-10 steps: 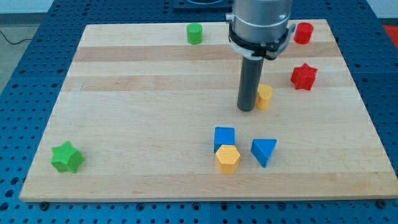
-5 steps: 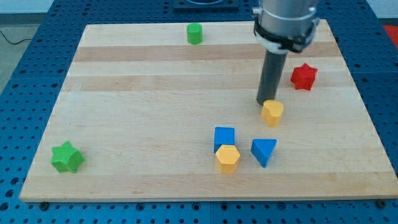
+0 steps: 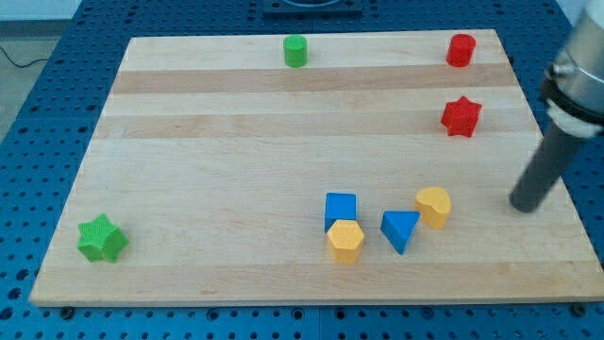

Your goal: Push the yellow heart into the right of the blue cube

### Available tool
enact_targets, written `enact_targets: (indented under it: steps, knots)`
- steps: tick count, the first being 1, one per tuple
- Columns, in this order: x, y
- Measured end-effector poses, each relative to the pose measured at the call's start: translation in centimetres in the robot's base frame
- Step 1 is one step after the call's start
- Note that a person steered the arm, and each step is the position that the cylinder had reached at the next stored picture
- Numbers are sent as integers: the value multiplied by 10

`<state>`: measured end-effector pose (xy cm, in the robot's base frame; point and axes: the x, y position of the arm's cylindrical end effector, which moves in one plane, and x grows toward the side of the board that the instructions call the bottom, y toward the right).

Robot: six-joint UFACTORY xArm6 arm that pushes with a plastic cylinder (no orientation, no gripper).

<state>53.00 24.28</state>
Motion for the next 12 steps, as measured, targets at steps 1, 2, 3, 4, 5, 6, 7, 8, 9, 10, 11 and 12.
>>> enact_targets:
  steps: [1,2,3,4,5,6,7,8,9,10,11,12]
  knots:
    - [5,-17]
    - [4,-43]
    - [3,-79]
    - [3,-120]
    - [3,-142]
    - [-12,-126]
    - [-39,-127]
    - [-41,-151]
    - [-27,-159]
    - [-11,-159]
    - [-10,-153]
    - [-10,-101]
